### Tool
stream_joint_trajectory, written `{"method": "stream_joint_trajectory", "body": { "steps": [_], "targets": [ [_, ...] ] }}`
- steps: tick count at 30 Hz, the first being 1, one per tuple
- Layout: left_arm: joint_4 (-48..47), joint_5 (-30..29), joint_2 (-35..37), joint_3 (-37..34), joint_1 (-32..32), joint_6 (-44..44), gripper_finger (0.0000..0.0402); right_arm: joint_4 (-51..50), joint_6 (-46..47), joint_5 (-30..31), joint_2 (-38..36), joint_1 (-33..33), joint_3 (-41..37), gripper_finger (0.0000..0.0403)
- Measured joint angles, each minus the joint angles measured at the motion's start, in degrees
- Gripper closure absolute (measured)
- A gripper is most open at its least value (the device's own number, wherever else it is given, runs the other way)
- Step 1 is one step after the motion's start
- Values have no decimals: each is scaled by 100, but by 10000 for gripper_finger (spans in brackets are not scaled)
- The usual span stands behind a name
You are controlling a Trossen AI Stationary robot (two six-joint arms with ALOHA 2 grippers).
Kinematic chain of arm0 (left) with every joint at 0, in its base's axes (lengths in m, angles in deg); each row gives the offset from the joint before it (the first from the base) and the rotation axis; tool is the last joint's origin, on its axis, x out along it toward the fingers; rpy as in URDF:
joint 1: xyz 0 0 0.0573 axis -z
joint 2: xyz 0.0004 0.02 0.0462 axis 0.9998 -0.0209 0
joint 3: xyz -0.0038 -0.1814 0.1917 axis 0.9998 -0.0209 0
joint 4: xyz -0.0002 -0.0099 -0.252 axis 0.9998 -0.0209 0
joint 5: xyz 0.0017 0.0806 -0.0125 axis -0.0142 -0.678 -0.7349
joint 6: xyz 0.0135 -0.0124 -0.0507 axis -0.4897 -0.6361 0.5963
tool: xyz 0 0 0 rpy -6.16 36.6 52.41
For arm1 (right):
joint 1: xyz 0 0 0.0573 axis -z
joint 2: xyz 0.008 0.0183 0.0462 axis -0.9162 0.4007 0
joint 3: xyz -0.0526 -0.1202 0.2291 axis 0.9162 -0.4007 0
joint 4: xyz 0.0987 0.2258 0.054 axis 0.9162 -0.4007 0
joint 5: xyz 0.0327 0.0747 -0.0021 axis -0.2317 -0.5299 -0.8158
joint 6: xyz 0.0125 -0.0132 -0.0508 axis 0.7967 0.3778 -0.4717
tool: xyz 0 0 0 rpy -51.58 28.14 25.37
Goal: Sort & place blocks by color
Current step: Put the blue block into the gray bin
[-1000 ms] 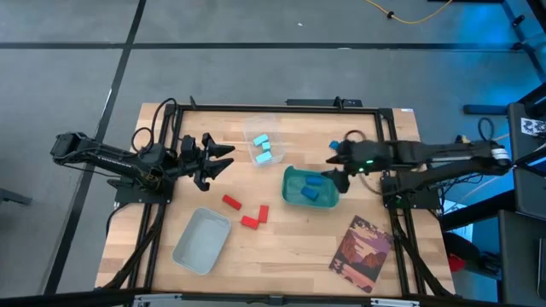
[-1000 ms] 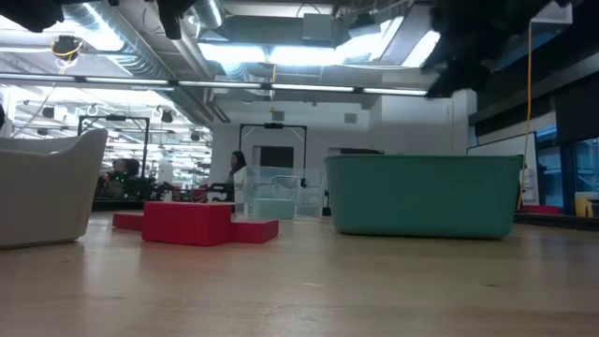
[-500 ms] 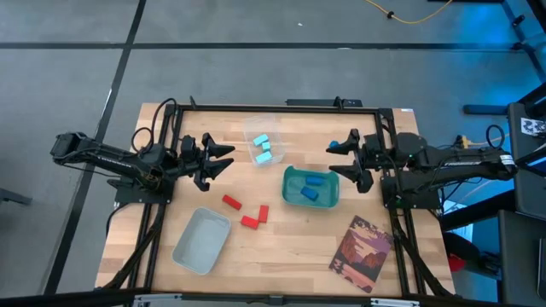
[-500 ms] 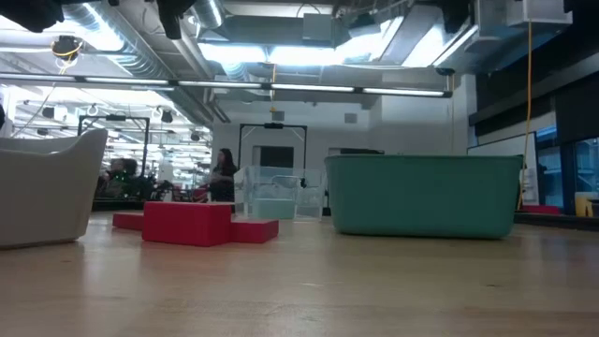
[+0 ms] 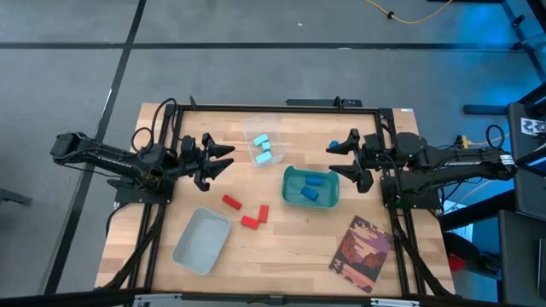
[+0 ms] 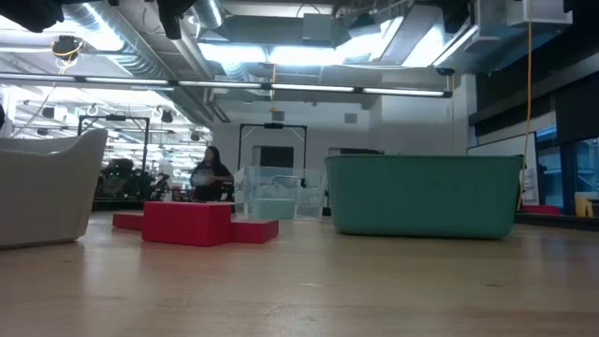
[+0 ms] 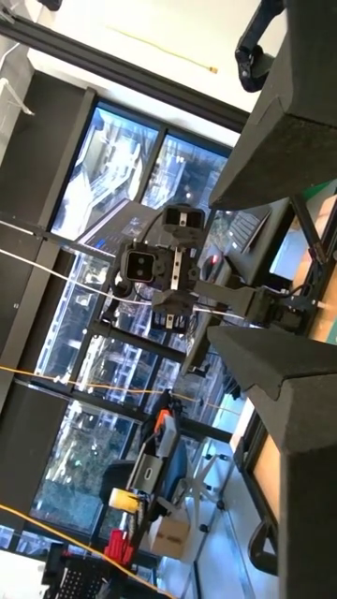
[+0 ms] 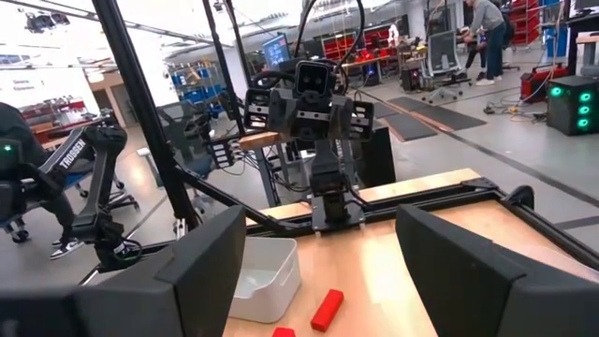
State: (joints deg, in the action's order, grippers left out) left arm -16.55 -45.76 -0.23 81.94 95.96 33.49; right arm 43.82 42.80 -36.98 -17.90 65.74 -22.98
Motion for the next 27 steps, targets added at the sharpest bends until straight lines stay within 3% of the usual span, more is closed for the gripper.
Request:
{"method": "stream_joint_trajectory", "body": {
  "steps": [7,13,15,18,22,27],
  "targets": [
    [0,2,0,0,0,0,195,-9,206,60,3,-2,2,122],
    [0,1,0,0,0,0,195,-868,1329,1563,146,141,14,122],
    [10,1,0,0,0,1,195,-1453,1862,1740,263,376,48,122],
    [35,2,0,0,0,4,195,-2934,2466,1675,642,912,427,122],
    [39,2,2,0,0,4,195,-4767,2164,1295,1469,1780,1125,122],
    [39,4,2,0,0,7,195,-5509,1213,702,2690,2793,1416,122]
  ]
}}
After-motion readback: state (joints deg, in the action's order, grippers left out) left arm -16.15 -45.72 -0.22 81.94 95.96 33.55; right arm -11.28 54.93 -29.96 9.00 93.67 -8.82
